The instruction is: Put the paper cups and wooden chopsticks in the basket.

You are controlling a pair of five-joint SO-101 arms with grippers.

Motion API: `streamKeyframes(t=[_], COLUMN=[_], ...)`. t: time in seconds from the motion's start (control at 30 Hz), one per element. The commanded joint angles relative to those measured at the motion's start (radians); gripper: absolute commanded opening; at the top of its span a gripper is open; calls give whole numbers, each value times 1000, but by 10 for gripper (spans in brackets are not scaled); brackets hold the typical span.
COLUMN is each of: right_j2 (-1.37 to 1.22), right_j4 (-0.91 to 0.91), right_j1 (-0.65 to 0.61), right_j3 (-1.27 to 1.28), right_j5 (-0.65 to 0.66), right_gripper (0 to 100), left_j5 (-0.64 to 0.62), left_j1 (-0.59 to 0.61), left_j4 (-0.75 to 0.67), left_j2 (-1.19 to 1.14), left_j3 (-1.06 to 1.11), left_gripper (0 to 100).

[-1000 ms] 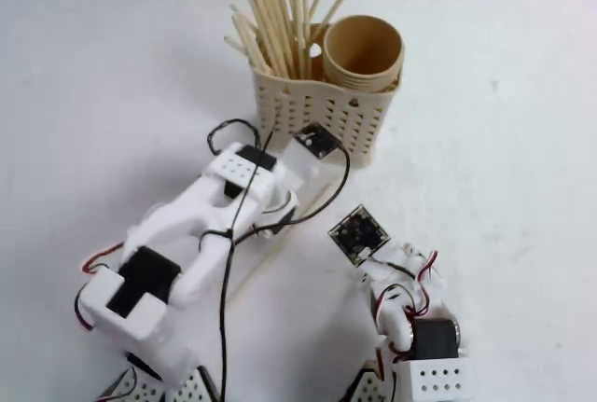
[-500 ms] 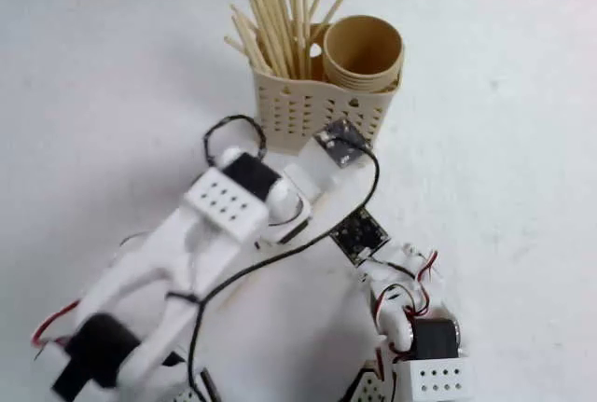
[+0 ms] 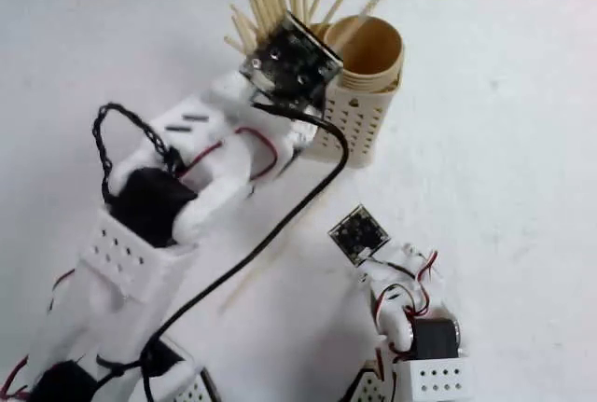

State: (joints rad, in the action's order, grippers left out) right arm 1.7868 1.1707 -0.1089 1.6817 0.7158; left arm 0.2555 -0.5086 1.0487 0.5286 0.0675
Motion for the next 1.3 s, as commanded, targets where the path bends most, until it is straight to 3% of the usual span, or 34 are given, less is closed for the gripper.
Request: streamKeyframes(t=[0.0, 0.1, 0.23, 0.57, 1.07, 1.27], right_j2=[4, 4, 4, 4, 4, 4], right_j4=[7, 7, 7, 7, 7, 7], right_j1=[-2, -2, -2, -2, -2, -2], right_j3=[9, 9, 9, 9, 9, 9], right_j5=[5, 5, 5, 5, 5, 5], right_gripper=[19, 19, 19, 19, 19, 19], left_j5=[-11, -8, -15, -261, -442, -532], left_j1=[10, 16, 58, 237, 249, 249], left_j4=[-322, -486, -551, -548, -516, -483], left_j2=[-87, -176, -291, -524, -547, -545], left_j3=[-115, -147, -215, -402, -400, -408], left_gripper=[24, 24, 24, 28, 28, 91])
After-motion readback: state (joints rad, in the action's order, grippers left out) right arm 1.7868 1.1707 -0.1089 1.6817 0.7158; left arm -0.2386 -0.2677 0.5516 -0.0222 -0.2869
